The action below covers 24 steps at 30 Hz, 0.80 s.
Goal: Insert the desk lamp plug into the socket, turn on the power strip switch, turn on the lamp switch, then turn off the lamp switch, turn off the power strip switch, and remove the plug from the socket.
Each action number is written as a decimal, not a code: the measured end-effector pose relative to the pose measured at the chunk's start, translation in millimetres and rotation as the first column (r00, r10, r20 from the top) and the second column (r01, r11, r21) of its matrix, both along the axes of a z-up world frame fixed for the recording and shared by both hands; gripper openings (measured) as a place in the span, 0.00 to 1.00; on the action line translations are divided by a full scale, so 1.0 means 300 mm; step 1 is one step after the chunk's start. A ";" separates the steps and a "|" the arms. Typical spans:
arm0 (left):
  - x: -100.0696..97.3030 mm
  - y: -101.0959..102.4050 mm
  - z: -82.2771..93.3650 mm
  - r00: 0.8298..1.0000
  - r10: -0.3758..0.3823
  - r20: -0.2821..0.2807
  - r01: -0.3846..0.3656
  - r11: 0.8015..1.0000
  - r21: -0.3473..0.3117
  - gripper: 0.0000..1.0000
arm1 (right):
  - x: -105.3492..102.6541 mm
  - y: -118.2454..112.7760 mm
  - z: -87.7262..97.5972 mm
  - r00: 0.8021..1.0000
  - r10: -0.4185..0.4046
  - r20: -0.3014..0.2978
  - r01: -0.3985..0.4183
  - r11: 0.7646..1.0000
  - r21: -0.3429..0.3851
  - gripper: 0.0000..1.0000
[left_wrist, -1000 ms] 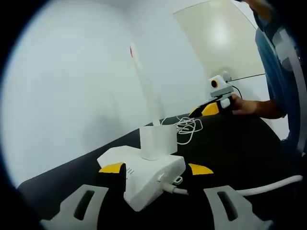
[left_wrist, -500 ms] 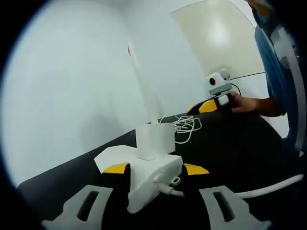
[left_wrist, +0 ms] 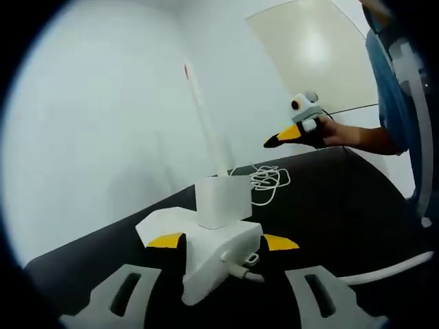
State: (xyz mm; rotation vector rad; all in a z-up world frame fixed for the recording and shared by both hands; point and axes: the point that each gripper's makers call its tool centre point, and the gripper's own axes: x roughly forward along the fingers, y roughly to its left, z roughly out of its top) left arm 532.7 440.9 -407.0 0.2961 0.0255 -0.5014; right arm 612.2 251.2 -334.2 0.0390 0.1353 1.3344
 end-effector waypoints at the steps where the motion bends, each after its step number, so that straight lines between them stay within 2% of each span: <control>1: 0.000 -0.001 0.000 1.000 0.000 0.000 0.000 1.000 0.000 0.41 | 0.020 -0.005 0.001 1.000 -0.004 -0.007 0.004 1.000 -0.004 0.31; 9: -0.002 -0.003 0.001 1.000 0.000 0.001 0.000 1.000 0.002 0.41 | 0.155 -0.006 -0.006 1.000 -0.027 -0.012 0.026 0.998 -0.053 0.32; 24: -0.010 -0.001 0.002 1.000 0.003 0.002 -0.003 1.000 0.004 0.41 | 0.302 0.024 -0.004 0.998 -0.053 0.033 0.057 0.991 -0.120 0.32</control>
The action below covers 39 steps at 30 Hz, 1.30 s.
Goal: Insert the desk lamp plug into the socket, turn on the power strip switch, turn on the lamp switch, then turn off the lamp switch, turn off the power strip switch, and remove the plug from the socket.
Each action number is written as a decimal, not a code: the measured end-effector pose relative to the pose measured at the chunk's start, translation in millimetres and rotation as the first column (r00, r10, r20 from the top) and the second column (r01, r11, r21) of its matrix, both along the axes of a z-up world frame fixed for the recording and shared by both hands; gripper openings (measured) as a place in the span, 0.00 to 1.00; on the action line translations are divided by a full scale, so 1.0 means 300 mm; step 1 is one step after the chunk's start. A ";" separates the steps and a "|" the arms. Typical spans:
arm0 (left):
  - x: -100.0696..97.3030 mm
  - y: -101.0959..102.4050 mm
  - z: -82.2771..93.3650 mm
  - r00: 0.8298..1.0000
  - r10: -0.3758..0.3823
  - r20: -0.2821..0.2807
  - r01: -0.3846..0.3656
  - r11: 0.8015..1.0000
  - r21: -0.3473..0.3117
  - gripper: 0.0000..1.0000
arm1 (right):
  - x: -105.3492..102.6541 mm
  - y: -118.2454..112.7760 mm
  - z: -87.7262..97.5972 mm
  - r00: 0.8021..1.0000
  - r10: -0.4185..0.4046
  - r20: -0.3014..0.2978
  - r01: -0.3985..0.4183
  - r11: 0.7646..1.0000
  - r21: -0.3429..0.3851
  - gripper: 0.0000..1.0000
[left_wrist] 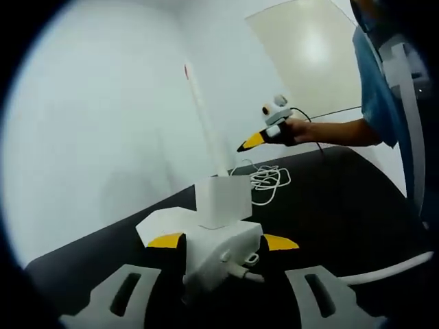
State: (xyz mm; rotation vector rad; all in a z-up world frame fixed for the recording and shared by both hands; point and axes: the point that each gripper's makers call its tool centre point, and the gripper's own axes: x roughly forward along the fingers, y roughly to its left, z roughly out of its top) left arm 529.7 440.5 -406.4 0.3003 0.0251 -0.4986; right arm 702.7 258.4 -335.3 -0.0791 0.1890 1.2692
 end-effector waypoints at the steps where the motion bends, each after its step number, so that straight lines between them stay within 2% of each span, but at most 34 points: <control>1: -0.001 -0.001 0.001 1.000 0.000 0.000 0.000 1.000 0.000 0.41 | 0.009 0.005 -0.002 1.000 -0.002 0.003 0.002 1.000 -0.003 0.32; 10: -0.006 -0.003 0.002 1.000 -0.002 0.000 0.002 1.000 -0.002 0.41 | 0.091 0.058 -0.034 1.000 0.001 -0.003 -0.002 1.000 -0.027 0.32; 17: -0.008 0.002 0.002 1.000 -0.003 0.000 0.003 1.000 -0.003 0.41 | 0.118 0.084 -0.050 1.000 0.005 -0.011 -0.005 1.000 -0.027 0.31; 28: -0.009 0.002 0.002 1.000 -0.004 -0.001 0.004 1.000 -0.004 0.41 | 0.120 0.143 -0.057 0.996 0.070 -0.049 -0.070 0.997 0.013 0.31; 39: -0.011 0.002 0.001 1.000 -0.006 -0.001 0.006 1.000 -0.005 0.41 | 0.125 0.182 -0.067 0.993 0.106 -0.058 -0.104 0.994 0.037 0.31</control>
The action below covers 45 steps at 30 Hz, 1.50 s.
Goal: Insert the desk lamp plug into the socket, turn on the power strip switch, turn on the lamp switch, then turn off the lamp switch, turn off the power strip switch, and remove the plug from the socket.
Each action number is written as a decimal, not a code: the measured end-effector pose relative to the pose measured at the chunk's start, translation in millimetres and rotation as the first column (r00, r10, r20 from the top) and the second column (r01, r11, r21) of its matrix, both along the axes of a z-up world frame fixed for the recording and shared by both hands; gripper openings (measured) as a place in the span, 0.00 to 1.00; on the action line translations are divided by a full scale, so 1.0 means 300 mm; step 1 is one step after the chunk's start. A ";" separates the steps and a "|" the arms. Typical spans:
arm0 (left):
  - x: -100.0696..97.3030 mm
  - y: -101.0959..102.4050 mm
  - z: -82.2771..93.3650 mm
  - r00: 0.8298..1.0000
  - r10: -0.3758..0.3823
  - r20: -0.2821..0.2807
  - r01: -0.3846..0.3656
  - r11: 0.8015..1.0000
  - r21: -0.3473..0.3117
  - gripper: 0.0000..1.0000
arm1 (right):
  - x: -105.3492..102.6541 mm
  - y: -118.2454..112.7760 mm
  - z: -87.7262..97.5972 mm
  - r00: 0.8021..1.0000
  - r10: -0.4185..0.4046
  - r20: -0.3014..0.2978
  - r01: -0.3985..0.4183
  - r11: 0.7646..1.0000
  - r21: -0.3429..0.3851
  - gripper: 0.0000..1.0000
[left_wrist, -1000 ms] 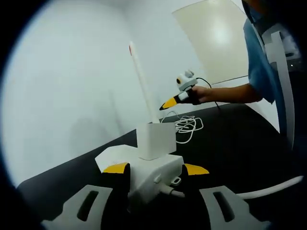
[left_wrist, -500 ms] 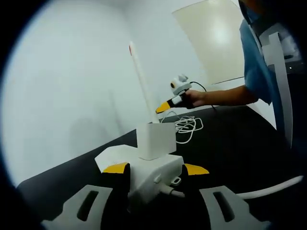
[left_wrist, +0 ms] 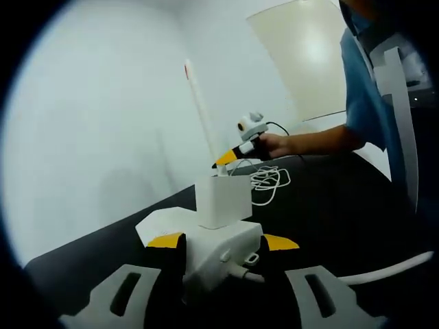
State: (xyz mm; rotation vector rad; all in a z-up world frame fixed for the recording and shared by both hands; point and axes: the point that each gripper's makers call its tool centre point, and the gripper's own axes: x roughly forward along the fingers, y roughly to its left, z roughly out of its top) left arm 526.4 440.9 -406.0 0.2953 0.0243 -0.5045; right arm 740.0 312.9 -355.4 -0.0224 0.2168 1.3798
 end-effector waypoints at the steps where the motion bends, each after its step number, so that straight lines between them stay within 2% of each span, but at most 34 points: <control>1: 0.000 0.000 0.000 1.000 0.000 0.000 0.000 1.000 0.000 0.41 | 0.001 0.001 0.000 1.000 -0.001 -0.001 0.001 1.000 0.002 0.30; 8: 0.001 -0.002 0.000 1.000 0.000 0.000 0.000 1.000 0.000 0.41 | 0.024 -0.006 0.009 1.000 -0.020 0.003 0.020 0.999 0.032 0.21; 13: 0.003 -0.001 0.000 1.000 -0.001 0.001 0.001 1.000 0.000 0.41 | 0.042 -0.011 0.016 0.999 -0.046 0.018 0.045 0.998 0.042 0.11; 18: 0.004 -0.002 0.000 1.000 -0.004 0.001 0.004 1.000 -0.001 0.41 | 0.055 -0.012 0.018 0.999 -0.051 0.009 0.051 0.997 0.050 0.11; 28: 0.005 -0.008 0.000 1.000 -0.007 0.003 0.007 1.000 -0.001 0.41 | 0.002 0.001 0.022 0.998 -0.053 -0.022 0.054 0.998 0.043 0.11; 45: 0.004 -0.011 0.000 1.000 -0.012 0.006 0.012 1.000 -0.001 0.42 | -0.132 0.035 0.044 0.993 -0.019 -0.118 0.025 0.999 0.047 0.10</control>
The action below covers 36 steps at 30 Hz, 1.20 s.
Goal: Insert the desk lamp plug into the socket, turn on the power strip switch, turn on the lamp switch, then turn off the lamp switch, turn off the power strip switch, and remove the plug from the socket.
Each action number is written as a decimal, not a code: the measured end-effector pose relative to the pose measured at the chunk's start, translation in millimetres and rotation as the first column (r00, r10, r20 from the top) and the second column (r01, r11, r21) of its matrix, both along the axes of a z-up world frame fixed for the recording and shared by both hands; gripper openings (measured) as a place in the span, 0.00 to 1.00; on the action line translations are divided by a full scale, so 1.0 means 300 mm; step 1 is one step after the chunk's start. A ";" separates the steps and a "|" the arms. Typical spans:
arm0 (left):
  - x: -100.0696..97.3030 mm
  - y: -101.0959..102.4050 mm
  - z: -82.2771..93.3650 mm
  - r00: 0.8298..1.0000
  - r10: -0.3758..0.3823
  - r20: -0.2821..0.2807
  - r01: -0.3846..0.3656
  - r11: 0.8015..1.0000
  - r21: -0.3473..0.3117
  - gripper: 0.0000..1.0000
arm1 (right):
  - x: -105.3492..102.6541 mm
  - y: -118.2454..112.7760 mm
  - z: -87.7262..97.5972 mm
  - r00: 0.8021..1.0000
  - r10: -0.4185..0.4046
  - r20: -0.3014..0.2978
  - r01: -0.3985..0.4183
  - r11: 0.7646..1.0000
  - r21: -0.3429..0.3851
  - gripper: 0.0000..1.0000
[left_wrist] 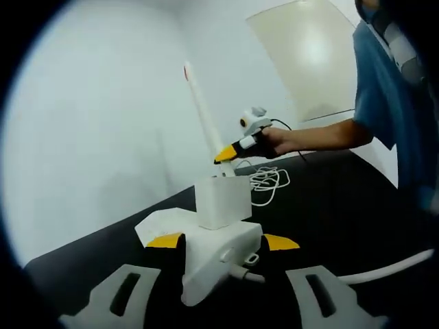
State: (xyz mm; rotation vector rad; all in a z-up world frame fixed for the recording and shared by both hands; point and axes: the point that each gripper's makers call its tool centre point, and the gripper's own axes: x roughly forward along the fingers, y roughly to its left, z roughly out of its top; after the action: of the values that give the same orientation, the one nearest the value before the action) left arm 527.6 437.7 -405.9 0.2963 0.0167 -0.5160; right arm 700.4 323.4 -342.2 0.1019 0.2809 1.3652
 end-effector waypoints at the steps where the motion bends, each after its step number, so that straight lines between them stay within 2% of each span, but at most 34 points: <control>1: -0.001 -0.004 0.001 1.000 0.000 0.000 0.000 1.000 -0.001 0.42 | -0.005 0.002 0.002 1.000 -0.001 -0.008 0.001 1.000 0.006 0.10; 7: -0.004 -0.010 0.000 1.000 0.000 0.000 0.000 1.000 0.000 0.42 | -0.025 0.011 0.010 0.999 -0.006 -0.053 0.007 1.000 0.019 0.10; 15: 0.000 -0.008 -0.002 1.000 0.002 0.002 -0.002 1.000 0.002 0.42 | -0.099 0.032 0.024 0.996 0.000 -0.089 0.003 1.000 0.025 0.10; 25: 0.007 -0.005 -0.003 1.000 0.006 0.002 -0.006 1.000 0.004 0.41 | -0.202 0.048 0.044 0.993 0.012 -0.119 -0.008 1.000 0.030 0.10; 33: 0.011 -0.005 -0.003 1.000 0.007 0.002 -0.007 1.000 0.005 0.41 | -0.251 0.052 0.063 0.992 0.019 -0.129 -0.014 0.999 0.034 0.10; 36: 0.012 -0.005 -0.003 1.000 0.008 0.003 -0.008 1.000 0.005 0.41 | -0.249 0.049 0.073 0.991 0.024 -0.130 -0.020 0.999 0.032 0.10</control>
State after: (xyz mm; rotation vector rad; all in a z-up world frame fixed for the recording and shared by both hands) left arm 531.2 436.2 -406.8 0.3020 0.0167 -0.5081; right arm 625.6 338.2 -320.5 0.2151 0.3718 1.3877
